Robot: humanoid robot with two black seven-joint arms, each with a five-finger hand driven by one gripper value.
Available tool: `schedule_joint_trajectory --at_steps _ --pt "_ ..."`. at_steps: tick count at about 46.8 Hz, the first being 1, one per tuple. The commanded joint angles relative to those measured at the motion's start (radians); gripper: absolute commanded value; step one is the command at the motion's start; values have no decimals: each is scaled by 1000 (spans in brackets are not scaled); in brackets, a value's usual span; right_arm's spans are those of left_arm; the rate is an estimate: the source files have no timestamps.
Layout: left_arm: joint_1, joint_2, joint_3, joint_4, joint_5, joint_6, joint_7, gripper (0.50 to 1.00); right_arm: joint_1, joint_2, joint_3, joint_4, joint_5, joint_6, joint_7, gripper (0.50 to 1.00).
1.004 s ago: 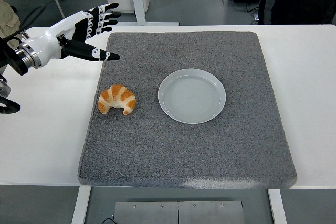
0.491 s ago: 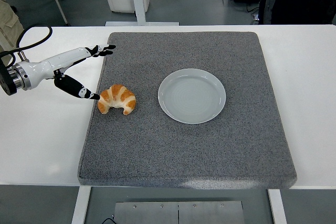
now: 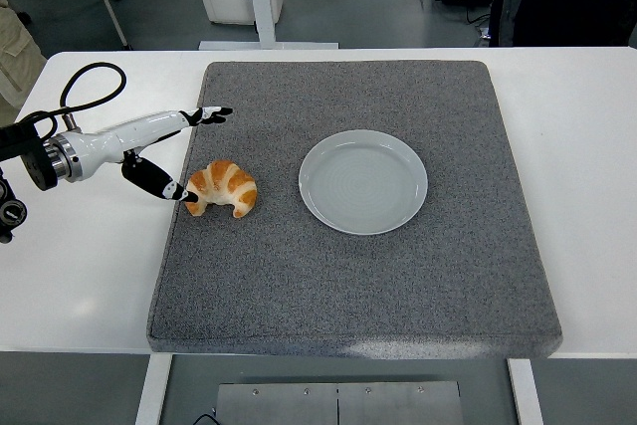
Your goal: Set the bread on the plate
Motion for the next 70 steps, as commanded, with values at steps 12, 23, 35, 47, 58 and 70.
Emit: schedule_joint_trajectory --at_steps 12,23,35,47,58,70 --pt "10 -43 49 67 9 58 -8 965 0 0 0 0 0 -1 0 1000" --pt "8 -86 114 104 4 124 -9 965 0 0 0 0 0 1 0 1000" --pt "1 -115 114 155 -3 124 -17 965 0 0 0 0 0 -1 0 1000" --pt "-1 -166 112 202 -5 124 -22 942 0 0 0 0 0 -1 0 1000" --pt "-1 -193 114 239 -2 125 -51 683 -1 0 0 0 0 1 0 1000" --pt "-3 -196 114 239 -2 125 -59 500 -1 0 0 0 0 -1 0 1000"
